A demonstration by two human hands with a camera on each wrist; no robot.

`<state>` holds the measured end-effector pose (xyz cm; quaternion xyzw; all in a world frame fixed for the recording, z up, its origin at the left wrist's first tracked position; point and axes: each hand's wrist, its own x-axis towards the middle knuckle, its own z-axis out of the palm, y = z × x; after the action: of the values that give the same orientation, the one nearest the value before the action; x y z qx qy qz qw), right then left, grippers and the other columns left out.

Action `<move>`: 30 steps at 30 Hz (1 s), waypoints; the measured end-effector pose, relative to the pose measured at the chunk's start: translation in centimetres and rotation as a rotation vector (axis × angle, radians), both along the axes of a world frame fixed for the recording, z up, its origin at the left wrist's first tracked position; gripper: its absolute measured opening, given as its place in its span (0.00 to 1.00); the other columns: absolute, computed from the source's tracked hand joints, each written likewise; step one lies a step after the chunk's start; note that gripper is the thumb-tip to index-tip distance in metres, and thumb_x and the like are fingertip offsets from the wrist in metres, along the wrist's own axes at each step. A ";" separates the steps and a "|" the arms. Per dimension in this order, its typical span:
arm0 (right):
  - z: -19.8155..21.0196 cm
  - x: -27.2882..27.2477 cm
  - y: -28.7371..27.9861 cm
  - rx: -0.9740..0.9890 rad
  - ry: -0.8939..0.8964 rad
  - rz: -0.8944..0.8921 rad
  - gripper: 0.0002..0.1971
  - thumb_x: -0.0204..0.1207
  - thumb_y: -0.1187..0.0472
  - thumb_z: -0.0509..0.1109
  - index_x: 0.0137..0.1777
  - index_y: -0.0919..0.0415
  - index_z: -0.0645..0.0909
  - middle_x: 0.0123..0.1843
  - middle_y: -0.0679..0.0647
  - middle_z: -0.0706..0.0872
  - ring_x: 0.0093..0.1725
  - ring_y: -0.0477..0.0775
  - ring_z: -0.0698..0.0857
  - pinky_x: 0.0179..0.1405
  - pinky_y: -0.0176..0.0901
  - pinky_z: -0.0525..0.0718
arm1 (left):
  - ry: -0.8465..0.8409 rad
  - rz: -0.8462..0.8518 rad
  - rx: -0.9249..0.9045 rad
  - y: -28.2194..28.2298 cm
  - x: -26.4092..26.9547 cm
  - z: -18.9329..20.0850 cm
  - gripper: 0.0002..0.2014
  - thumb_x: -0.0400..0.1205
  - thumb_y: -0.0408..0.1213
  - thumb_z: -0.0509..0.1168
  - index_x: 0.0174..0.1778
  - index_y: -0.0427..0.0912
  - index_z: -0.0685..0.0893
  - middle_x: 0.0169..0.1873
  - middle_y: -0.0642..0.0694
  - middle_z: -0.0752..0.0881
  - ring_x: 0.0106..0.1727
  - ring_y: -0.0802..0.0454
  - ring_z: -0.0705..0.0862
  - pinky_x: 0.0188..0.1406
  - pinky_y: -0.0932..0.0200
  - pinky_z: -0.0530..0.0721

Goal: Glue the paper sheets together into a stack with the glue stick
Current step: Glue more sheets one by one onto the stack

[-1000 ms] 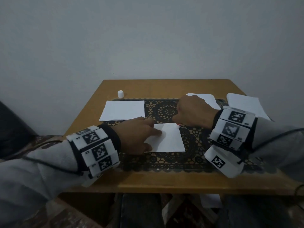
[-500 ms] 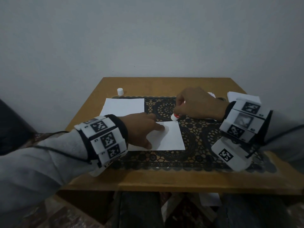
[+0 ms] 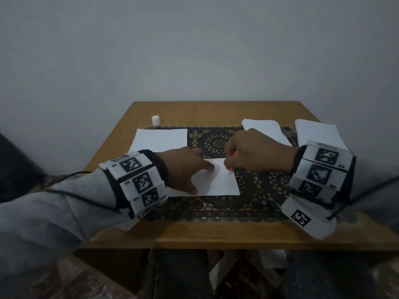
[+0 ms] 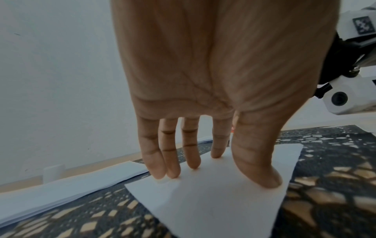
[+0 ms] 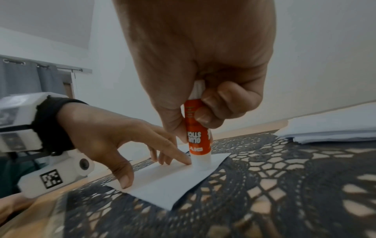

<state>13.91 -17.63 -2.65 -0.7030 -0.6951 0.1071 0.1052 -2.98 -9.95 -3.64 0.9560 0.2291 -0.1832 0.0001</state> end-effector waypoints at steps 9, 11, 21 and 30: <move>-0.5 -0.2 -2.3 -0.049 0.043 0.072 0.08 0.71 0.54 0.75 0.35 0.58 0.89 0.34 0.49 0.90 0.37 0.49 0.87 0.42 0.52 0.87 | -0.009 0.053 -0.081 0.4 0.3 0.4 0.34 0.78 0.51 0.70 0.79 0.59 0.63 0.72 0.45 0.65 0.72 0.44 0.66 0.72 0.48 0.70; -0.4 -0.1 -2.6 -0.072 0.054 0.082 0.09 0.71 0.54 0.75 0.35 0.58 0.89 0.34 0.49 0.89 0.36 0.49 0.86 0.42 0.53 0.87 | -0.025 0.076 -0.120 0.6 0.7 0.6 0.32 0.77 0.53 0.70 0.76 0.59 0.67 0.69 0.45 0.68 0.69 0.45 0.69 0.69 0.48 0.72; 2.2 2.3 -4.1 -0.128 0.416 0.011 0.12 0.76 0.55 0.72 0.36 0.61 0.90 0.23 0.55 0.79 0.20 0.54 0.72 0.22 0.46 0.73 | -0.055 0.198 -0.124 2.1 1.4 0.1 0.37 0.66 0.59 0.77 0.66 0.51 0.69 0.62 0.48 0.70 0.61 0.49 0.69 0.62 0.45 0.76; 2.0 3.6 -4.4 0.009 0.534 -0.107 0.10 0.78 0.54 0.72 0.39 0.58 0.90 0.21 0.51 0.78 0.17 0.46 0.70 0.19 0.37 0.70 | -0.060 0.275 -0.237 2.6 1.5 0.3 0.30 0.67 0.56 0.78 0.58 0.52 0.72 0.52 0.52 0.76 0.54 0.52 0.76 0.50 0.56 0.76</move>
<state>17.51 -22.04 -0.64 -0.6851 -0.6051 0.2800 0.2934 -1.46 -7.33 -3.32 0.9140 0.3342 -0.1789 0.1448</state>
